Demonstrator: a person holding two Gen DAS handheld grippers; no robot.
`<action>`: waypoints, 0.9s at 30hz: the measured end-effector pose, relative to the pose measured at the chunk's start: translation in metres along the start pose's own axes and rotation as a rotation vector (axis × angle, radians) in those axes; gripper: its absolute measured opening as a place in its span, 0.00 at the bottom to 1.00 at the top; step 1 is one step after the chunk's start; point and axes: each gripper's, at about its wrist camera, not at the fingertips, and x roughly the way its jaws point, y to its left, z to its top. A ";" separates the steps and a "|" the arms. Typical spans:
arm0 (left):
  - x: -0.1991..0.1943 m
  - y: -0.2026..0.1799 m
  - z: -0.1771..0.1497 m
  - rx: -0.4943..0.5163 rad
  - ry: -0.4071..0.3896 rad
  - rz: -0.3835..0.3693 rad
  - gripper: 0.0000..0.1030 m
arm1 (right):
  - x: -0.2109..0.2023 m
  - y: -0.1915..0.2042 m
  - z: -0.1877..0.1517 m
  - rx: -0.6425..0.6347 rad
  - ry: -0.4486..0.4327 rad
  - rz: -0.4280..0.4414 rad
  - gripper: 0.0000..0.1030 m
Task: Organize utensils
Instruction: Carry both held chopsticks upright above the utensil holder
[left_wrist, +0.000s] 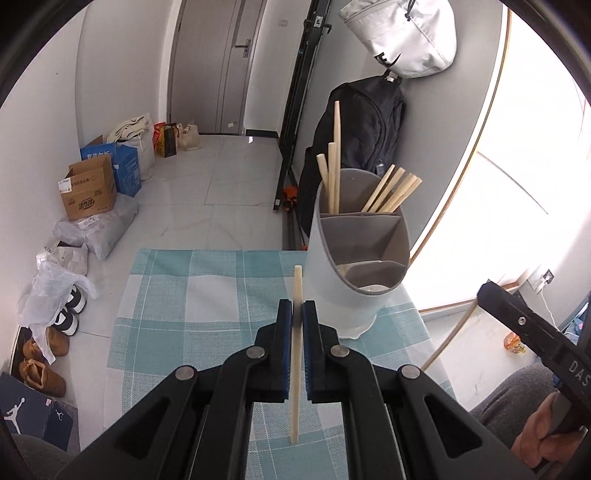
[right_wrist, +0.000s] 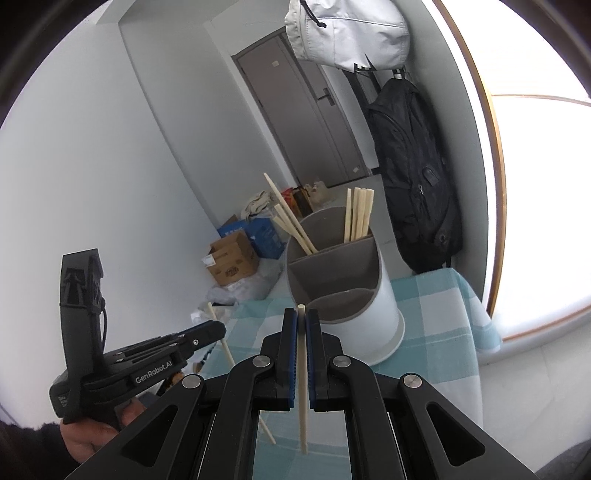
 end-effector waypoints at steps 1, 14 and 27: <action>-0.003 -0.001 0.000 0.001 -0.007 -0.005 0.01 | -0.001 0.001 0.001 -0.003 -0.003 -0.004 0.04; -0.030 -0.018 0.018 0.053 -0.067 -0.038 0.01 | -0.007 0.012 0.022 -0.039 -0.044 -0.020 0.04; -0.057 -0.039 0.037 0.090 -0.099 -0.089 0.00 | -0.016 0.017 0.047 -0.057 -0.090 -0.005 0.04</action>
